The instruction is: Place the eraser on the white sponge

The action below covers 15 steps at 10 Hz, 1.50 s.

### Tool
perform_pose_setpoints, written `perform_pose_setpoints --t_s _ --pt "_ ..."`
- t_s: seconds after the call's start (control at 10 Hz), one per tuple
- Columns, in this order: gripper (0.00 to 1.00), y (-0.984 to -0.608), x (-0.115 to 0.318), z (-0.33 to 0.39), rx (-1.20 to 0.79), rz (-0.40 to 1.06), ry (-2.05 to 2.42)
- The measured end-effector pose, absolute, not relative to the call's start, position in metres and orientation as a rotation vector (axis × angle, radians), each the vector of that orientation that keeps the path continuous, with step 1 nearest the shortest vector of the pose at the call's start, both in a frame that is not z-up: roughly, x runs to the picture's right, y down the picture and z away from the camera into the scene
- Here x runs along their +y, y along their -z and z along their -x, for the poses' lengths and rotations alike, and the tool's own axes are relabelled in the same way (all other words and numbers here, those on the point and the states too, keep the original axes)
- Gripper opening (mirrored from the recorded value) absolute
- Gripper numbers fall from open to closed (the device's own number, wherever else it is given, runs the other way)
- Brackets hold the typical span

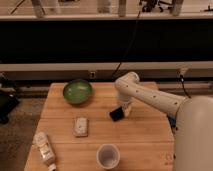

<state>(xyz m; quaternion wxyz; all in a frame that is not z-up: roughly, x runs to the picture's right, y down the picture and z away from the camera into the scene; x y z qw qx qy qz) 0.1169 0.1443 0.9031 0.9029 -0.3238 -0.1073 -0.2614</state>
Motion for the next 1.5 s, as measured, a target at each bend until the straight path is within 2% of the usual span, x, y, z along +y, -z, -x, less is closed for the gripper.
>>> perform_pose_setpoints --t_s 0.1,0.3,1.1,1.5 --pt "0.00 -0.903 0.144 -0.117 -0.221 0.669 0.541" --pt "0.00 -0.902 0.137 -0.111 -0.215 0.676 0.558" --pt "0.00 -0.879 0.102 -0.014 -0.238 0.739 0.690" --pt "0.00 -0.866 0.109 0.025 -0.253 0.733 0.735"
